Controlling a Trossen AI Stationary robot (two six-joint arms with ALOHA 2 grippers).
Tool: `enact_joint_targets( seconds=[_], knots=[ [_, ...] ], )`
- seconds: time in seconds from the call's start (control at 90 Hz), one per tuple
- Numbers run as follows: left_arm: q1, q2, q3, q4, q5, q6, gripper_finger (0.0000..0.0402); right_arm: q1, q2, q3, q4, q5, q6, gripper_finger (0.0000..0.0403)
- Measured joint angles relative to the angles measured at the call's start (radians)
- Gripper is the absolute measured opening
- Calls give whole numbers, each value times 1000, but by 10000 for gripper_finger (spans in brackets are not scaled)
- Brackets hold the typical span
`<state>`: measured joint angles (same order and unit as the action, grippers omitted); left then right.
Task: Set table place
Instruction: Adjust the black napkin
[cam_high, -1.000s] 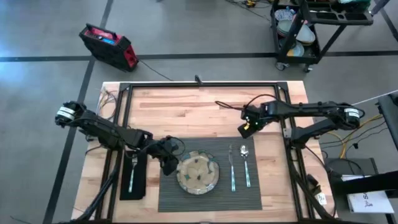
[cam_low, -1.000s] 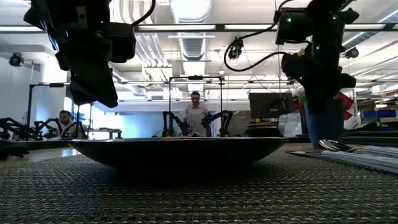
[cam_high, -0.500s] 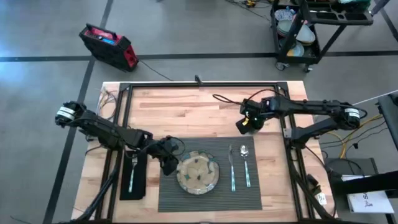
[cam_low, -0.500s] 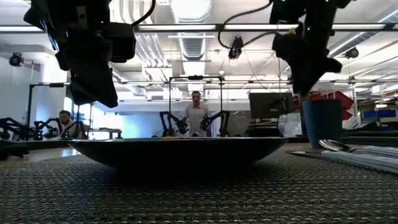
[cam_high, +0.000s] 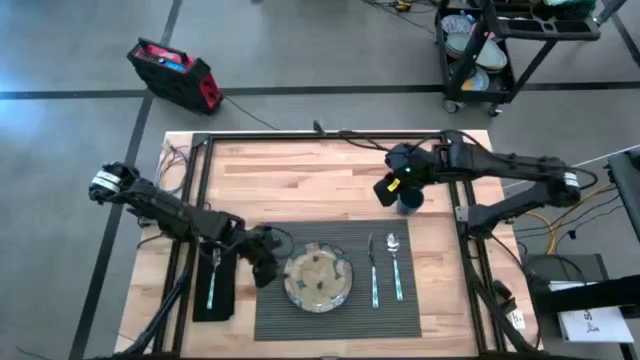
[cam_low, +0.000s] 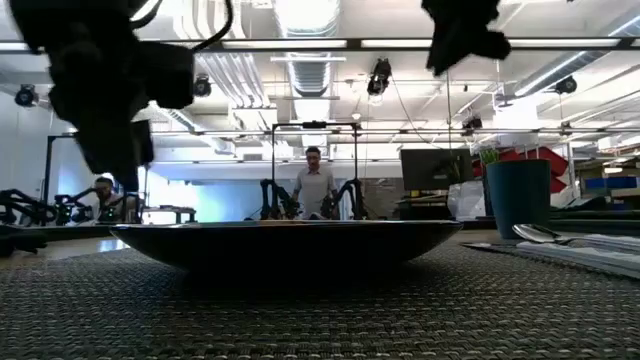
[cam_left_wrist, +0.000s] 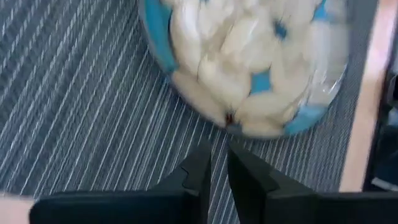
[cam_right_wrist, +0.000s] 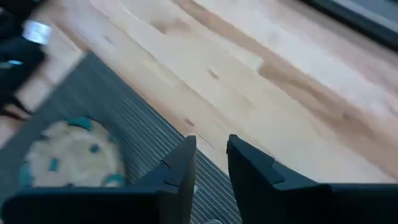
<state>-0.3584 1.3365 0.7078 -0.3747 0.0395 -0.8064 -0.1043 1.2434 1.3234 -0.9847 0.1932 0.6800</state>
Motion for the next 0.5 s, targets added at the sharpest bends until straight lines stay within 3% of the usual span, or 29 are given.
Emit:
enact_joint_targets(
  seconds=[0.178,0.5],
  knots=[
    [-62,0,0,-110,0,-24,37,80,0,53,1,62,9,6],
    [-203,-2,0,-236,0,-114,3,202,2,43,-3,167,94,1]
  ],
)
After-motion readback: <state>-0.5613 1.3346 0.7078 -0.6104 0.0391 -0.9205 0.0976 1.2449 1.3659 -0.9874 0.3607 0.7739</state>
